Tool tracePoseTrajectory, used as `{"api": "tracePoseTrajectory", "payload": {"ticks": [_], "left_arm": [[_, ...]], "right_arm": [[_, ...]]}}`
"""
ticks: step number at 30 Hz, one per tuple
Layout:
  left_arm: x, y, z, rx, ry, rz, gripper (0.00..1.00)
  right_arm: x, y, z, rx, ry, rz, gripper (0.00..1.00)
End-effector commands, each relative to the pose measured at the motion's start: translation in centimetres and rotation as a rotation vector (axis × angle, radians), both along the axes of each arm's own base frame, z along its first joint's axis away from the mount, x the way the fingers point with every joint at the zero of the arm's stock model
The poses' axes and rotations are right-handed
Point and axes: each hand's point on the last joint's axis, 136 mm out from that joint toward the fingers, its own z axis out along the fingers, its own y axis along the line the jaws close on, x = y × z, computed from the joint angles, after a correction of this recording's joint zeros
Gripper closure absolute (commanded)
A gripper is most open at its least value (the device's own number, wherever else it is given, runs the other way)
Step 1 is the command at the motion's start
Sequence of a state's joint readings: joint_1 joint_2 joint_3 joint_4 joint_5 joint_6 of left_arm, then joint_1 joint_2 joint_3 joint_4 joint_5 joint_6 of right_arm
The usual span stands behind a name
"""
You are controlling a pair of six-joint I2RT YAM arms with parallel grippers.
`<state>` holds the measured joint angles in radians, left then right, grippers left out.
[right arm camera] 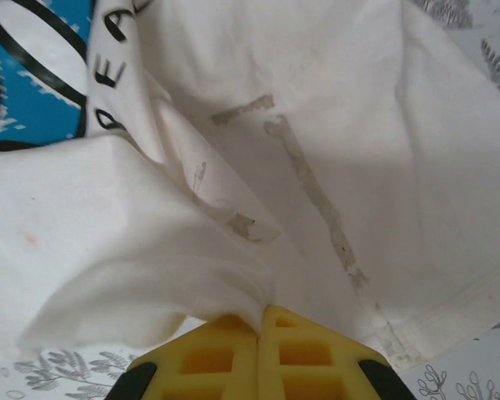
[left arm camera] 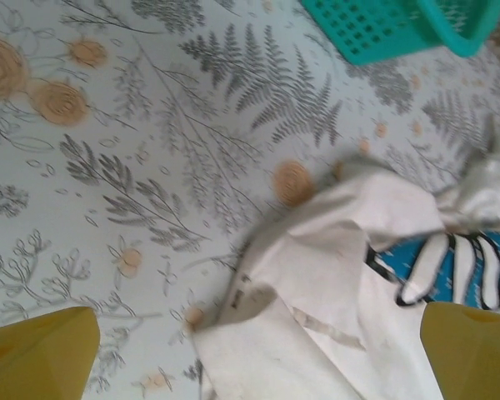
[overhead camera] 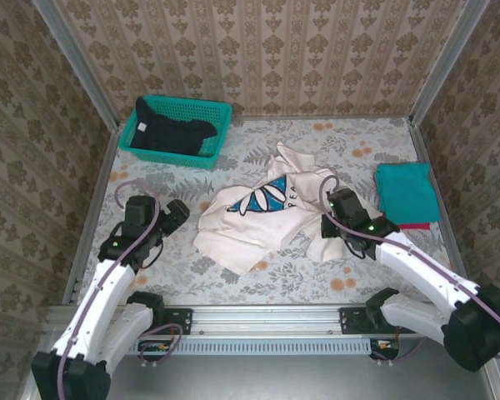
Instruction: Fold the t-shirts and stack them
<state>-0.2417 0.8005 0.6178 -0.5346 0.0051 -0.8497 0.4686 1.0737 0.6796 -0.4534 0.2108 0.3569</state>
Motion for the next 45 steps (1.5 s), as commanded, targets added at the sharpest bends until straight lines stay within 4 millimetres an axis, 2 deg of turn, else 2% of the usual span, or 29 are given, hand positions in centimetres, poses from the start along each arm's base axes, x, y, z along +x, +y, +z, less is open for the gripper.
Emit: {"api": "tracePoseTrajectory", "payload": {"ticks": [1,3,6,9,11,16,20,21,23,24,25,28,32,34,36,38,42,45], "left_arm": [[0.5,-1.0,-3.8,0.016,0.093,-0.064,0.03],[1.0,-2.0,-5.4,0.018,0.137,-0.088,0.06],[1.8,-3.8,-6.6,0.04,0.145,-0.146,0.1],[3.7,-4.7,-7.2,0.074,0.111,-0.181,0.11],[5.0,-5.0,-7.7,0.059,0.125,-0.179,0.17],[7.0,-7.3,-9.0,-0.034,0.164,-0.201,0.26],[8.1,-8.7,-10.3,-0.097,0.196,-0.201,0.45],[8.3,-8.9,-10.6,-0.106,0.199,-0.198,0.53],[9.0,-9.2,-10.6,-0.118,0.183,-0.194,0.83],[9.4,-9.1,-10.4,-0.11,0.17,-0.192,0.94],[9.9,-9.1,-9.6,-0.097,0.147,-0.192,1.0],[12.2,-8.7,-5.5,-0.039,0.041,-0.192,1.0],[15.7,-8.2,2.1,0.009,-0.121,-0.203,1.0],[16.3,-8.2,6.4,0.029,-0.209,-0.212,1.0],[16.1,-8.0,10.3,0.047,-0.293,-0.217,1.0],[15.0,-7.5,13.2,0.066,-0.362,-0.213,1.0],[12.4,-6.1,16.0,0.077,-0.446,-0.181,1.0],[11.2,-5.1,16.8,0.088,-0.467,-0.159,1.0]], "right_arm": [[0.8,0.0,-0.4,0.002,0.039,-0.043,0.99],[1.1,0.0,-0.9,-0.001,0.063,-0.054,0.99],[1.2,-0.1,-1.6,0.008,0.084,-0.068,0.99],[1.5,0.1,-2.3,0.036,0.093,-0.074,0.99],[1.6,0.4,-2.7,0.055,0.109,-0.076,0.99],[2.2,0.0,-1.6,0.046,0.08,-0.077,0.99],[3.2,-0.8,-0.5,0.052,0.049,-0.094,0.99],[3.5,-0.9,-0.3,0.052,0.041,-0.096,0.99],[4.3,-0.9,0.3,0.062,0.02,-0.097,0.99],[4.8,-0.9,0.7,0.067,0.007,-0.095,0.99],[5.3,-0.7,1.3,0.073,-0.01,-0.089,0.98],[7.5,-0.9,3.9,0.07,-0.083,-0.078,0.99],[10.7,-1.9,8.6,0.066,-0.193,-0.078,0.99],[11.6,-2.2,11.2,0.07,-0.252,-0.074,0.99],[11.6,-2.8,13.7,0.068,-0.322,-0.078,0.99],[10.9,-3.8,15.4,0.066,-0.373,-0.096,0.99],[9.0,-5.3,16.4,0.087,-0.426,-0.132,1.0],[7.6,-6.1,16.1,0.109,-0.417,-0.155,1.0]]}}
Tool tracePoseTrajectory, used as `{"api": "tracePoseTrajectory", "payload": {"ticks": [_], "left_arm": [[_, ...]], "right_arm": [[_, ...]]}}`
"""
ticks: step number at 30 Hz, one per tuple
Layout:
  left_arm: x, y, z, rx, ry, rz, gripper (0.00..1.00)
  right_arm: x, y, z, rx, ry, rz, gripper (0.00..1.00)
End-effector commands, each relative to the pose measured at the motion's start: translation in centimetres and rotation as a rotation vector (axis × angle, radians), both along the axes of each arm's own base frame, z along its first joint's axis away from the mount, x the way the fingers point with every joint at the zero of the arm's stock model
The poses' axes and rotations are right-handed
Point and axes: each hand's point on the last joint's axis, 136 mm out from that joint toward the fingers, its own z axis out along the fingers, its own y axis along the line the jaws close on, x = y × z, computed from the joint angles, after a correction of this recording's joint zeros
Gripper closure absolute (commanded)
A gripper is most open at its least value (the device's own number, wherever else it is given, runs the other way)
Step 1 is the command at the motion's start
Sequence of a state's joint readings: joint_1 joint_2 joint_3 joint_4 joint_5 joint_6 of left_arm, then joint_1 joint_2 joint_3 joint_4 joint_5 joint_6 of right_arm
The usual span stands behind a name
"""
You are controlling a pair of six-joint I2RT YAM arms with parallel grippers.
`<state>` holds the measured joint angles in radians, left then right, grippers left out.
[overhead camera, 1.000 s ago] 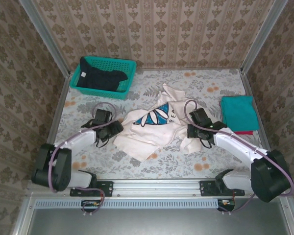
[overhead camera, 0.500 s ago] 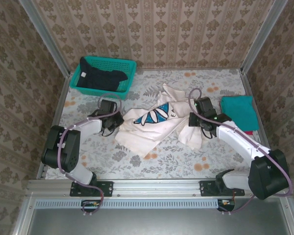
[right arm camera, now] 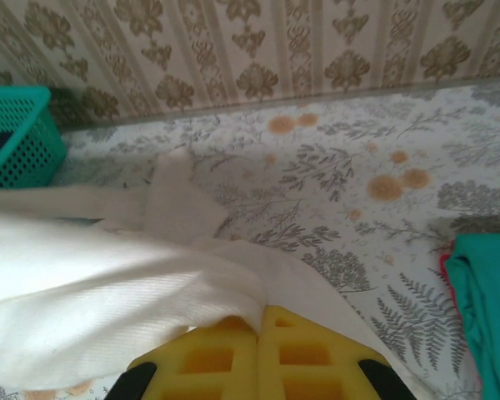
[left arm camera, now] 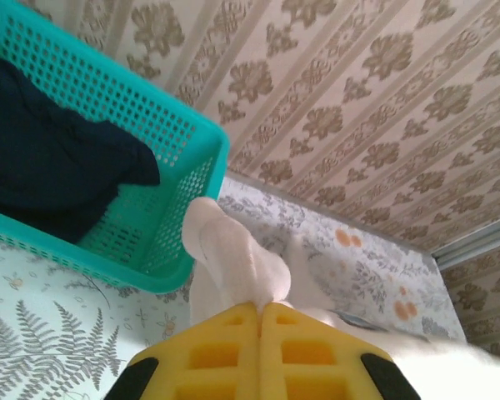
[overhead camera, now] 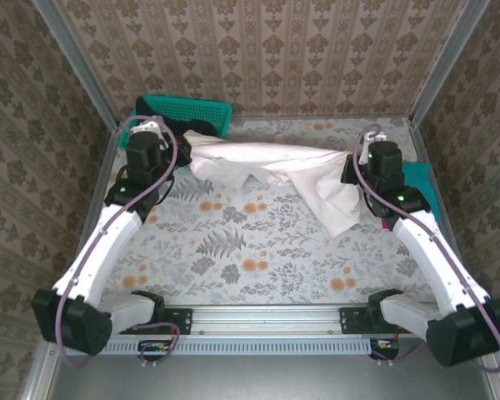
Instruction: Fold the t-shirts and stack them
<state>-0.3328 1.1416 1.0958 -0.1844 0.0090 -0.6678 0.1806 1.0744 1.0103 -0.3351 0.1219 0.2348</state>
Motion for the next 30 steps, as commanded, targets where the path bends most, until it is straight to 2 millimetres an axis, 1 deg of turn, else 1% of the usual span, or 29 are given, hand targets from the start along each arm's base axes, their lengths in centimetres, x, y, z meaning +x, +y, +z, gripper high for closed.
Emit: {"api": "tracePoseTrajectory", "payload": {"ticks": [1,3,6,7,9,12,14,17,19,20,21,22,24,25,26,27,29,30], "left_arm": [[-0.9,1.8,-1.7,0.074,0.043,0.055,1.0],[-1.4,2.0,-1.5,0.073,0.057,0.053,1.0],[-2.0,1.7,-1.1,0.053,0.066,0.031,1.0],[-2.1,1.6,-1.3,0.051,0.074,0.027,1.0],[-1.9,1.7,-2.2,0.067,0.096,0.025,1.0],[-0.8,2.1,-5.4,0.083,0.188,0.034,1.0],[0.3,2.1,-7.7,0.075,0.243,0.032,1.0],[2.0,2.1,-10.8,0.07,0.31,0.035,1.0],[3.2,1.8,-12.3,0.069,0.338,0.027,0.99],[3.9,1.6,-13.0,0.068,0.352,0.024,0.97],[4.4,1.5,-13.8,0.069,0.368,0.023,0.95],[5.1,1.3,-14.3,0.068,0.375,0.019,0.89],[5.8,0.7,-14.7,0.054,0.383,0.0,0.71],[5.9,0.4,-14.7,0.046,0.374,-0.011,0.6],[5.8,0.2,-14.3,0.051,0.354,-0.013,0.46],[5.5,0.4,-14.0,0.069,0.339,0.002,0.36],[3.9,0.9,-13.8,0.148,0.318,0.045,0.2],[3.0,0.9,-13.9,0.174,0.315,0.05,0.16]], "right_arm": [[-1.2,-0.8,-0.4,0.018,0.004,-0.02,1.0],[-1.8,-0.7,-0.1,0.042,0.002,-0.015,1.0],[-2.5,-0.1,1.3,0.077,-0.027,0.02,0.99],[-2.6,0.0,1.5,0.078,-0.032,0.029,0.99],[-2.4,0.3,0.9,0.062,-0.015,0.051,0.99],[-1.2,0.9,-2.3,0.046,0.074,0.077,0.98],[0.0,1.3,-5.1,0.045,0.134,0.089,0.98],[1.9,1.5,-8.5,0.041,0.201,0.079,0.97],[3.3,1.4,-10.1,0.034,0.222,0.065,0.97],[4.0,1.4,-10.8,0.033,0.229,0.059,0.97],[4.6,1.4,-10.9,0.037,0.223,0.055,0.97],[5.4,1.5,-12.2,0.037,0.252,0.052,0.97],[6.3,1.8,-12.8,0.046,0.266,0.054,0.97],[6.6,2.0,-12.9,0.052,0.275,0.06,0.97],[6.7,2.1,-13.0,0.054,0.279,0.067,0.97],[6.7,2.2,-13.0,0.051,0.281,0.071,0.97],[6.3,1.8,-13.1,0.035,0.285,0.064,0.97],[6.1,1.6,-13.1,0.026,0.286,0.061,0.97]]}}
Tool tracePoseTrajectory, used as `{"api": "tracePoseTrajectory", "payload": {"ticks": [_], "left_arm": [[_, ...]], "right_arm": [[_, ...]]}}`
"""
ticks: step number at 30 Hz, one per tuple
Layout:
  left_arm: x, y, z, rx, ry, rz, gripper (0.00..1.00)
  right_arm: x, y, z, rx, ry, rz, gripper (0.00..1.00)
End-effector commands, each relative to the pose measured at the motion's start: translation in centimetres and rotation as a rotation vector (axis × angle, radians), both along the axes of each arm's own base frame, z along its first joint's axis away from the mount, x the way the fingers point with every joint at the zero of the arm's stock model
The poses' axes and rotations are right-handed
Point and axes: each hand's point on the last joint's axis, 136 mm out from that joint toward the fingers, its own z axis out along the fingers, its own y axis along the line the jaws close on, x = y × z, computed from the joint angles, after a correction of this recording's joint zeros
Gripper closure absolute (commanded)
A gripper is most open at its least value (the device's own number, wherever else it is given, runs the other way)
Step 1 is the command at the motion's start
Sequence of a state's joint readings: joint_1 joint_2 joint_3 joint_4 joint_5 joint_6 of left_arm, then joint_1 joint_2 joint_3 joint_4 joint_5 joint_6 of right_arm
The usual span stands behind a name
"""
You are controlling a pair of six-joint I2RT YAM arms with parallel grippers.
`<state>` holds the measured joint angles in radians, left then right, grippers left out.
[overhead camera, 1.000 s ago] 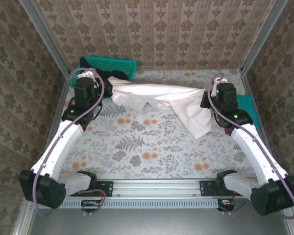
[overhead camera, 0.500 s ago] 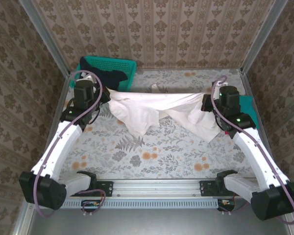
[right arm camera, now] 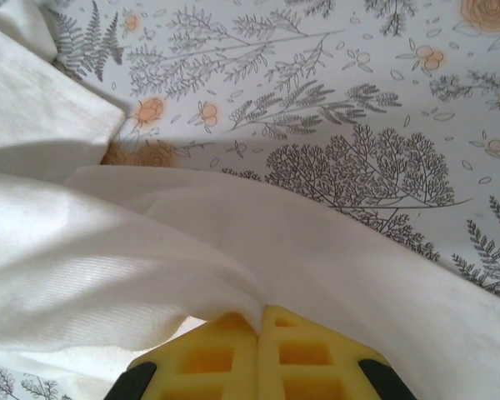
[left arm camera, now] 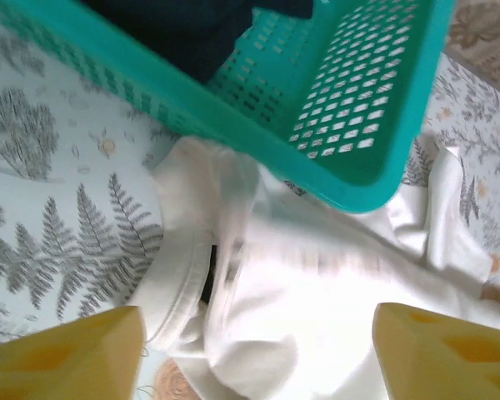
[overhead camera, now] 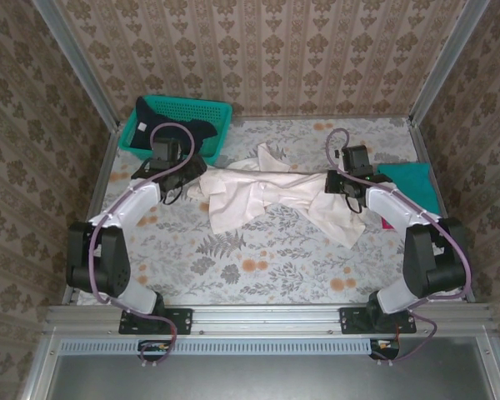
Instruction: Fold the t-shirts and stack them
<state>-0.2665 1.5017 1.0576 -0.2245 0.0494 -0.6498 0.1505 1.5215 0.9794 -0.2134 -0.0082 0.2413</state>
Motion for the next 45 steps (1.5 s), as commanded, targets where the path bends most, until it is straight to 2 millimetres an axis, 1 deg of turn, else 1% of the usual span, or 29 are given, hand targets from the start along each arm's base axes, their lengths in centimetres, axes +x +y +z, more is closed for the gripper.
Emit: {"api": "tracePoseTrajectory", "payload": {"ticks": [1,3,5,8,12,14,18,21,23,25,27,30,33,41,45], "left_arm": [[-2.1,0.0,2.4,0.068,-0.101,0.008,0.12],[-3.9,-0.1,1.1,0.062,-0.08,0.004,0.1],[-5.1,-0.1,-0.9,0.046,-0.052,0.008,0.11],[-5.6,-0.1,-2.6,0.03,-0.019,0.008,0.22],[-4.0,-0.4,-3.4,0.048,-0.02,-0.017,0.34],[-2.7,-0.5,-3.8,0.05,-0.018,-0.038,0.37],[-0.8,-0.5,-5.2,0.043,0.012,-0.064,0.42],[0.8,-0.8,-6.0,0.031,0.012,-0.092,0.45],[1.7,-1.3,-6.4,0.011,0.004,-0.124,0.47],[2.5,-1.8,-6.6,-0.016,-0.004,-0.137,0.48],[3.2,-2.6,-6.4,-0.063,-0.016,-0.16,0.5],[3.7,-3.9,-6.0,-0.126,-0.044,-0.193,0.52],[4.0,-4.4,-6.0,-0.154,-0.043,-0.203,0.52],[2.4,-6.1,-3.5,-0.147,-0.082,-0.264,0.52],[1.3,-6.5,-3.2,-0.174,-0.085,-0.267,0.52]], "right_arm": [[0.8,-0.6,2.5,-0.009,-0.075,-0.017,0.97],[0.1,-0.9,2.0,-0.014,-0.065,-0.024,0.97],[-0.5,-1.1,1.5,-0.004,-0.054,-0.032,0.97],[-0.9,-0.8,0.9,0.013,-0.04,-0.03,0.97],[-0.9,-0.7,0.9,0.022,-0.034,-0.026,0.97],[-0.9,-0.7,1.3,0.027,-0.045,-0.026,0.97],[-1.1,-0.6,1.7,0.04,-0.056,-0.03,0.97],[-1.3,-0.5,1.4,0.05,-0.053,-0.031,0.97],[-1.5,-0.5,1.0,0.053,-0.042,-0.03,0.97],[-1.6,-0.4,0.7,0.06,-0.035,-0.028,0.97],[-1.6,-0.3,0.6,0.065,-0.033,-0.026,0.97],[-1.6,-0.3,0.5,0.063,-0.031,-0.027,0.97],[-1.6,-0.3,0.5,0.062,-0.032,-0.025,0.97],[-1.6,-0.2,0.1,0.067,-0.025,-0.022,0.97],[-1.5,0.1,-0.3,0.085,-0.019,-0.019,0.97]]}}
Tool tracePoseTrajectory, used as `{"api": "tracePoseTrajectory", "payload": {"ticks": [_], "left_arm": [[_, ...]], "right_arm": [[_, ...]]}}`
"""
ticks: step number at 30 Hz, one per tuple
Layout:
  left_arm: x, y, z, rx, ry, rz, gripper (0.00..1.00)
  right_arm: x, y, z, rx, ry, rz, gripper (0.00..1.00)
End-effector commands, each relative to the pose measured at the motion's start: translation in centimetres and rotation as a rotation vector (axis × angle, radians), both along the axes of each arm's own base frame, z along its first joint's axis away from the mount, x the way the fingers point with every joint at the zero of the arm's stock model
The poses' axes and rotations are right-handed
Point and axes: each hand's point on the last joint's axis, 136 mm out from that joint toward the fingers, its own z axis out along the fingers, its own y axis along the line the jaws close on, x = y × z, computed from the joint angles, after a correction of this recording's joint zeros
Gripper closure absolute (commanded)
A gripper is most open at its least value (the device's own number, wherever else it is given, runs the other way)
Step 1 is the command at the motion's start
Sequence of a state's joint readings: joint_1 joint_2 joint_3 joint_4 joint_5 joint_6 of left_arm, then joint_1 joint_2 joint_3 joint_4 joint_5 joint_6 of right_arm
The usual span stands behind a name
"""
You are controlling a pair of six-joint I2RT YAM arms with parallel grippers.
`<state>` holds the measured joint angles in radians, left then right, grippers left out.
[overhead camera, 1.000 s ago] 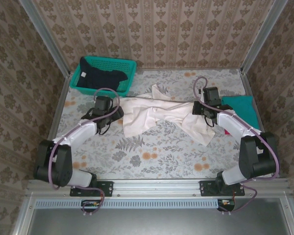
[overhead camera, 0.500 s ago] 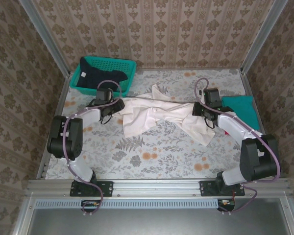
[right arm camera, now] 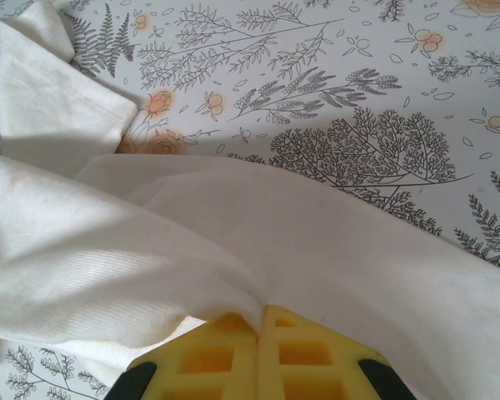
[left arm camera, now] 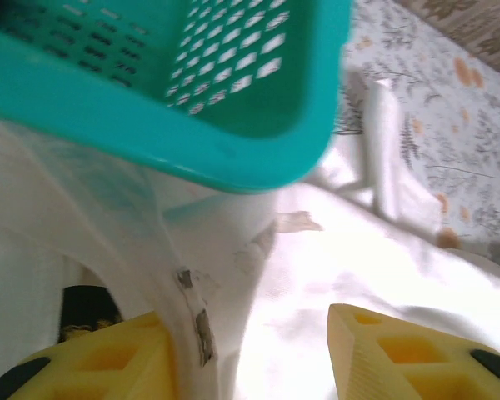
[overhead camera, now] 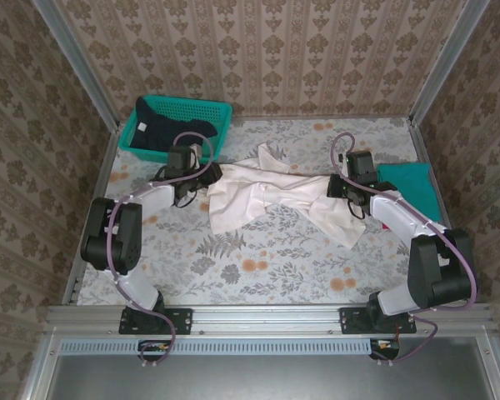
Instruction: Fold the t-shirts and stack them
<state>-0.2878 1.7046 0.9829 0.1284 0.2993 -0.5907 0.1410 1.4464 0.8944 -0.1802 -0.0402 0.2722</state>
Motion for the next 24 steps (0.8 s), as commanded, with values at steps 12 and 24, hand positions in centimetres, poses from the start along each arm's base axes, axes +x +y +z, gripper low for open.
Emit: {"api": "tracePoseTrajectory", "payload": {"ticks": [12,24], "left_arm": [[-2.8,-0.3,-1.0,0.001,-0.008,0.026,0.46],[-3.7,2.2,-3.3,0.148,-0.032,0.029,0.31]], "right_arm": [[0.2,0.3,0.0,0.045,-0.009,-0.001,0.97],[-0.5,-0.3,-0.4,0.023,-0.002,-0.012,0.98]]}}
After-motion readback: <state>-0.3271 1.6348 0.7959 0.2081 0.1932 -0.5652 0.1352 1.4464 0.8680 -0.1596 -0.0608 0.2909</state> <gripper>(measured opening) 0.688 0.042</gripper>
